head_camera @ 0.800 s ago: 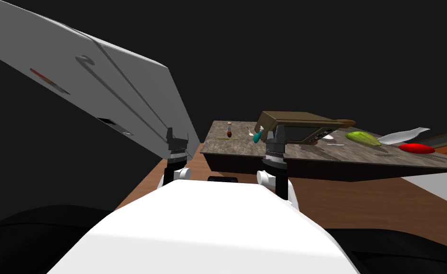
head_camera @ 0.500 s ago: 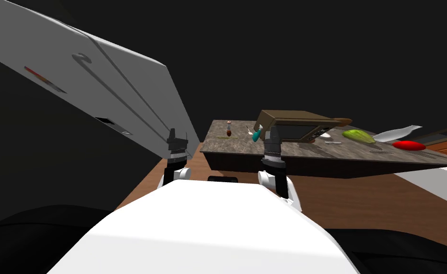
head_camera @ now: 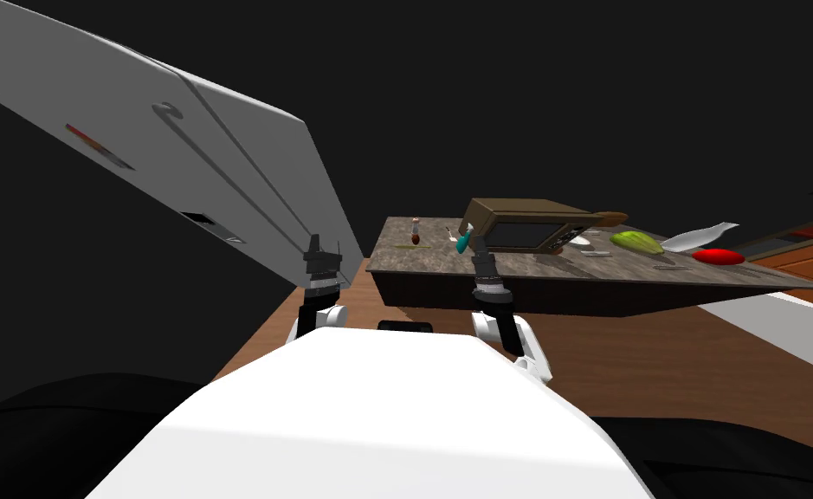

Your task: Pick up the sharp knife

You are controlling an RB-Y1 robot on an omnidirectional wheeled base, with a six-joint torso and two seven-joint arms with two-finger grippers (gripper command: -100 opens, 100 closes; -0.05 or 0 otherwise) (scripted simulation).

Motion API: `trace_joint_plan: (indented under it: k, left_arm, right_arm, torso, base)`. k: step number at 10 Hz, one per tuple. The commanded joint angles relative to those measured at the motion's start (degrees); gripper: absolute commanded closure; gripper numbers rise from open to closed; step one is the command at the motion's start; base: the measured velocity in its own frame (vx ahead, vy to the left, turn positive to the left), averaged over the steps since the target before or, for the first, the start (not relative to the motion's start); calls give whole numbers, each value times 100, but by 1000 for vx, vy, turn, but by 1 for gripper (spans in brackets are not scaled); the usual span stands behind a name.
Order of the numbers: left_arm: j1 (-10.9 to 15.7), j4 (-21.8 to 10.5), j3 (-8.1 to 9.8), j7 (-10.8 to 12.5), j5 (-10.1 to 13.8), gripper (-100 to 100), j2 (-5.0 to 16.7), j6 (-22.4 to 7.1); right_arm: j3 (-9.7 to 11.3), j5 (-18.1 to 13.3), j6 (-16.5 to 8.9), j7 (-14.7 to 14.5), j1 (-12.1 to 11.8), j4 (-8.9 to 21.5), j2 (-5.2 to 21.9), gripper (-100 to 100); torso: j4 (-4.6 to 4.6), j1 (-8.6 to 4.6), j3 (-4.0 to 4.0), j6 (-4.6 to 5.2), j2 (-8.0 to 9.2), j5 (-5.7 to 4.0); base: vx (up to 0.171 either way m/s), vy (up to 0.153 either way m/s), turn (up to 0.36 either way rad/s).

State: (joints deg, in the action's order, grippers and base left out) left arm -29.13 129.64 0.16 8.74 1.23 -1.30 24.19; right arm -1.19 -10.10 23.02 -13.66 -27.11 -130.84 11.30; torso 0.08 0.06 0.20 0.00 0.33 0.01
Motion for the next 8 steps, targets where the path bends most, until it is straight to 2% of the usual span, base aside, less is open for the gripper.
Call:
trace_joint_plan:
  k: [1,2,3,4,5,7,8]
  left_arm:
    - [0,0,0,0,0,0,0,0]
    - [0,0,0,0,0,0,0,0]
    - [0,0,0,0,0,0,0,0]
    - [0,0,0,0,0,0,0,0]
    - [0,0,0,0,0,0,0,0]
    - [0,0,0,0,0,0,0,0]
    - [0,0,0,0,0,0,0,0]
  right_arm:
    - [23,-154,-1,-151,71,184,286,-100]
    - [48,-297,0,-293,131,359,446,-100]
    - [48,-297,0,-293,131,359,559,-100]
    - [76,-446,2,-445,194,551,772,-100]
    - [76,-446,2,-445,194,551,818,-100]
    - [144,-757,10,-776,321,896,1234,-100]
    - [144,-757,10,-776,321,987,1354,-100]
  torso:
    - [0,0,0,0,0,0]
    - [-1,-1,-1,0,-1,0]
    - [2,4,5,0,11,1]
    - [2,7,4,0,7,2]
    - [1,7,2,0,4,1]
    - [-1,8,-2,0,-2,2]
    - [1,17,3,-1,6,3]
  base:
    - [-83,17,-17]
    - [-124,33,-23]
    - [-104,39,-12]
    - [-94,35,-11]
    - [-69,24,-7]
    - [-99,54,-6]
    - [-88,52,-3]
